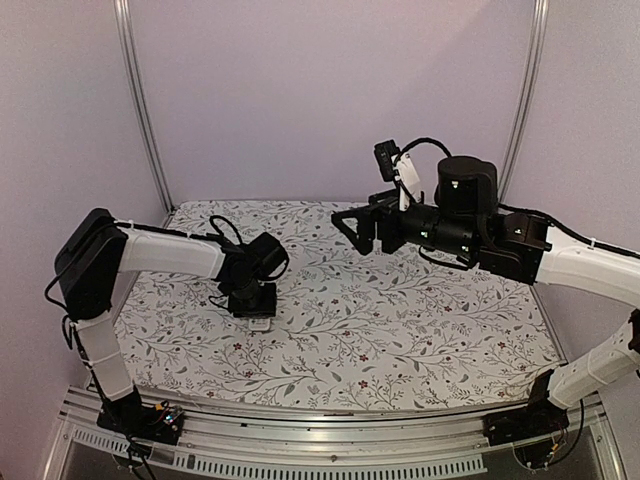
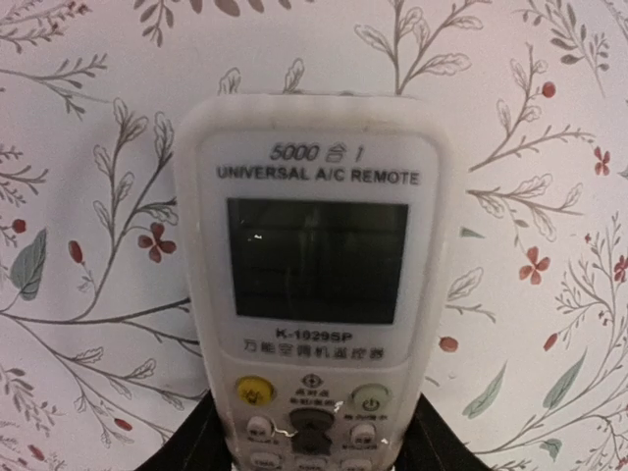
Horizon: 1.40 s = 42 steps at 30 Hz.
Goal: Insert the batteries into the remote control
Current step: Place the remote control at the center of the board, then reset both arms
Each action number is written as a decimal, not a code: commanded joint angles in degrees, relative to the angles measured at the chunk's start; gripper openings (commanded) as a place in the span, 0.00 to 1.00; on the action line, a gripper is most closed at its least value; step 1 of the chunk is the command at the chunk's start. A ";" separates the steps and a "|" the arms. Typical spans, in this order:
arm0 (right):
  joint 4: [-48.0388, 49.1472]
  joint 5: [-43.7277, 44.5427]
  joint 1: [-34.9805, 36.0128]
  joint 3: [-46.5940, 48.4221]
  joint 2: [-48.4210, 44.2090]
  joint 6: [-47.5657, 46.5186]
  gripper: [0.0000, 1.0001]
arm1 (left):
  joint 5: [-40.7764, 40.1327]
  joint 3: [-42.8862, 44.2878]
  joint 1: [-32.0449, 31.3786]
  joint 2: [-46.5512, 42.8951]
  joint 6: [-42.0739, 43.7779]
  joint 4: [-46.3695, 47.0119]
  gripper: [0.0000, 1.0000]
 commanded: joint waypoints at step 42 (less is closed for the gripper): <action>4.86 -12.53 -45.29 -29.68 -15.00 9.60 0.99 | -23.41 -11.05 20.60 -30.09 12.16 14.04 0.96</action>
